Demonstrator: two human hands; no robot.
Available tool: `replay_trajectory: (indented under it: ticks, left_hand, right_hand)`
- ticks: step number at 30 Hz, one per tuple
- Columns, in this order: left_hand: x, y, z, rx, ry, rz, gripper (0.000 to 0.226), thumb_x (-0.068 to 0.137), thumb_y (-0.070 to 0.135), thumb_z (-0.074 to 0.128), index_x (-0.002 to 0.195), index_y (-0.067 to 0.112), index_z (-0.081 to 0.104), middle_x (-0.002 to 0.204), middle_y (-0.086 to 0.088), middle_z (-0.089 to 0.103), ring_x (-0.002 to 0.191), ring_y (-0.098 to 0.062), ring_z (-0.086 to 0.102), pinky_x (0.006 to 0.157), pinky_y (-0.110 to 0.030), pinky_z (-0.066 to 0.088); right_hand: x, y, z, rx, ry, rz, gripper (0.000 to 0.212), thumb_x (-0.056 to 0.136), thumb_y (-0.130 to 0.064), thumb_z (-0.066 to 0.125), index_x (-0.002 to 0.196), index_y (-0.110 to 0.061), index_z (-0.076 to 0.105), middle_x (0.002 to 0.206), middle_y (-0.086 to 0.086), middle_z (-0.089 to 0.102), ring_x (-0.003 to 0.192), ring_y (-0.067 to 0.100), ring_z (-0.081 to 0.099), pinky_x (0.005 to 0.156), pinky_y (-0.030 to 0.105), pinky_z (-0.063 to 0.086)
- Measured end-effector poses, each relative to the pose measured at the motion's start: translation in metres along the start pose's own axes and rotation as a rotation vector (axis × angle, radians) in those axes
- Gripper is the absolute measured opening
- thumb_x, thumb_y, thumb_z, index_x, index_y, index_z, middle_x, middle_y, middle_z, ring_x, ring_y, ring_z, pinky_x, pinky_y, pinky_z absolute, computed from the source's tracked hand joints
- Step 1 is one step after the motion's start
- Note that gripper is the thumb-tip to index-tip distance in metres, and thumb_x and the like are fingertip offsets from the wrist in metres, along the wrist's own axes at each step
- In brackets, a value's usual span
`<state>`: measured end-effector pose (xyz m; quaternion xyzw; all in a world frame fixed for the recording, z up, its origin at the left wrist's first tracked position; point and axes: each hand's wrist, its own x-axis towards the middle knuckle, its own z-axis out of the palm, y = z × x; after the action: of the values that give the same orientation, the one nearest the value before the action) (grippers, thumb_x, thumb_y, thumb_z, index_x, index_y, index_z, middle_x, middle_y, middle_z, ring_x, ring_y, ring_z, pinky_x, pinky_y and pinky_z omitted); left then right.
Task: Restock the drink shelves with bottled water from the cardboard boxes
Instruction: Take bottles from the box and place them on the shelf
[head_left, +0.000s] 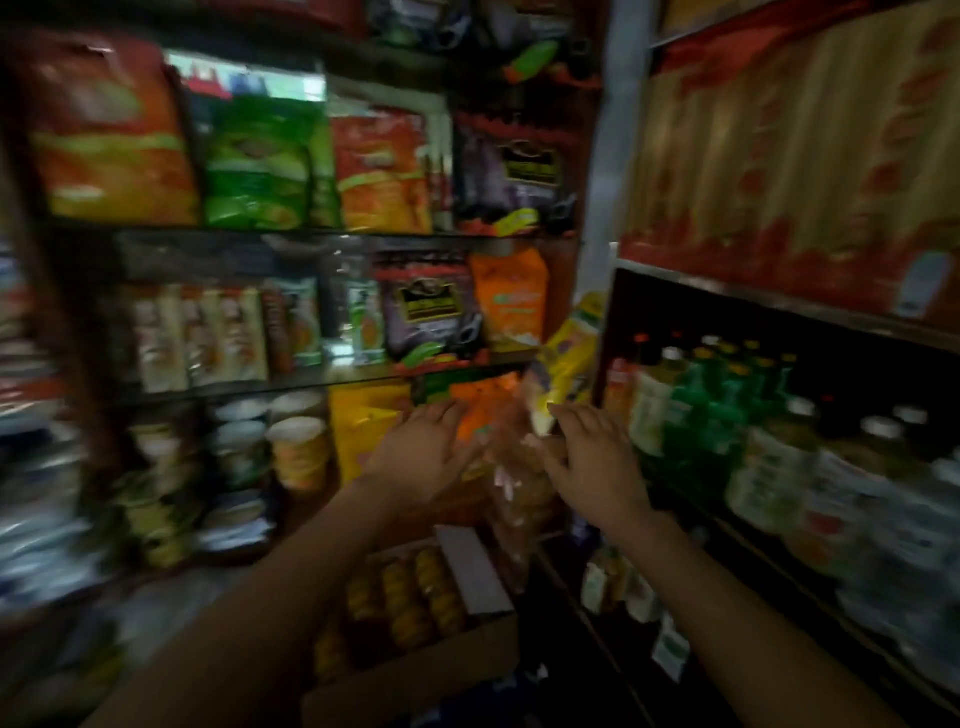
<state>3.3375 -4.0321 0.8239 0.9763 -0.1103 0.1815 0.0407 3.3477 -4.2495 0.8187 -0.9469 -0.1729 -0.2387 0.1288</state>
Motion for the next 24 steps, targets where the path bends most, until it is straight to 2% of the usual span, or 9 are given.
replay_trajectory:
  ticks: [4,6,9,11,14,18,19,22,24]
  left_hand:
    - [-0.081,-0.117,-0.018,0.002,-0.032,-0.229,0.089,0.077,0.071,0.005,0.146,0.021,0.03,0.15,-0.003,0.037,0.134,-0.024,0.038,0.105,-0.037,0.032]
    - [-0.125,-0.173,-0.028,0.019,-0.024,-0.322,0.089,0.077,0.073,0.005,0.144,0.022,0.035,0.146,-0.005,0.041,0.13,-0.027,0.043,0.102,-0.037,0.036]
    - [-0.19,-0.246,-0.043,0.015,-0.038,-0.446,0.077,0.085,0.07,0.02,0.143,0.021,0.037,0.143,-0.006,0.045,0.128,-0.028,0.044,0.1,-0.035,0.036]
    - [-0.232,-0.295,-0.048,0.013,-0.049,-0.516,0.07,0.09,0.065,0.026,0.143,0.02,0.038,0.144,-0.006,0.044,0.13,-0.027,0.043,0.101,-0.035,0.035]
    - [-0.291,-0.362,-0.047,-0.015,-0.062,-0.644,0.075,0.088,0.069,0.025,0.142,0.019,0.038,0.143,-0.008,0.045,0.129,-0.028,0.044,0.102,-0.039,0.038]
    - [-0.357,-0.428,-0.032,-0.09,-0.117,-0.749,0.038,0.096,0.044,0.046,0.132,0.03,0.047,0.14,-0.015,0.048,0.129,-0.034,0.045,0.103,-0.048,0.039]
    - [-0.37,-0.444,-0.025,-0.104,-0.141,-0.779,0.035,0.094,0.047,0.047,0.126,0.033,0.048,0.136,-0.016,0.051,0.125,-0.036,0.048,0.1,-0.05,0.041]
    - [-0.404,-0.494,0.013,-0.184,-0.196,-0.935,0.068,0.084,0.068,0.03,0.133,0.023,0.046,0.138,-0.011,0.05,0.125,-0.031,0.049,0.101,-0.044,0.043]
    - [-0.42,-0.518,0.04,-0.238,-0.231,-1.032,0.061,0.091,0.059,0.037,0.134,0.016,0.045,0.138,-0.014,0.048,0.124,-0.032,0.048,0.1,-0.04,0.042]
  right_hand:
    - [0.016,-0.125,0.05,0.114,-0.103,-0.101,0.073,0.088,-0.064,0.022,0.14,-0.018,0.046,0.141,0.005,0.049,0.133,0.025,0.04,0.111,0.04,0.029]
    - [0.019,-0.19,0.075,0.177,-0.147,-0.147,0.071,0.088,-0.064,0.024,0.138,-0.019,0.048,0.139,0.005,0.051,0.131,0.025,0.042,0.11,0.043,0.031]
    - [0.017,-0.279,0.109,0.233,-0.154,-0.199,0.075,0.085,-0.065,0.022,0.131,-0.015,0.053,0.131,0.008,0.058,0.124,0.028,0.048,0.107,0.043,0.034]
    - [0.012,-0.332,0.13,0.297,-0.175,-0.203,0.069,0.086,-0.062,0.029,0.129,-0.014,0.056,0.127,0.009,0.059,0.119,0.03,0.05,0.103,0.042,0.037]
    - [0.004,-0.402,0.169,0.391,-0.255,-0.215,0.065,0.089,-0.061,0.036,0.13,-0.015,0.055,0.129,0.006,0.059,0.119,0.027,0.052,0.1,0.038,0.039]
    - [-0.008,-0.477,0.228,0.462,-0.388,-0.256,0.058,0.094,-0.057,0.042,0.132,-0.016,0.054,0.133,0.004,0.056,0.123,0.025,0.05,0.101,0.04,0.04]
    - [-0.011,-0.493,0.242,0.472,-0.425,-0.257,0.057,0.094,-0.057,0.042,0.132,-0.016,0.053,0.134,0.004,0.055,0.123,0.025,0.049,0.101,0.04,0.04]
    - [-0.02,-0.532,0.288,0.496,-0.535,-0.253,0.054,0.095,-0.053,0.043,0.134,-0.016,0.051,0.134,0.004,0.055,0.123,0.024,0.05,0.1,0.038,0.041]
    - [-0.03,-0.55,0.323,0.5,-0.622,-0.246,0.058,0.095,-0.056,0.041,0.135,-0.016,0.05,0.133,0.004,0.056,0.122,0.023,0.051,0.1,0.038,0.043]
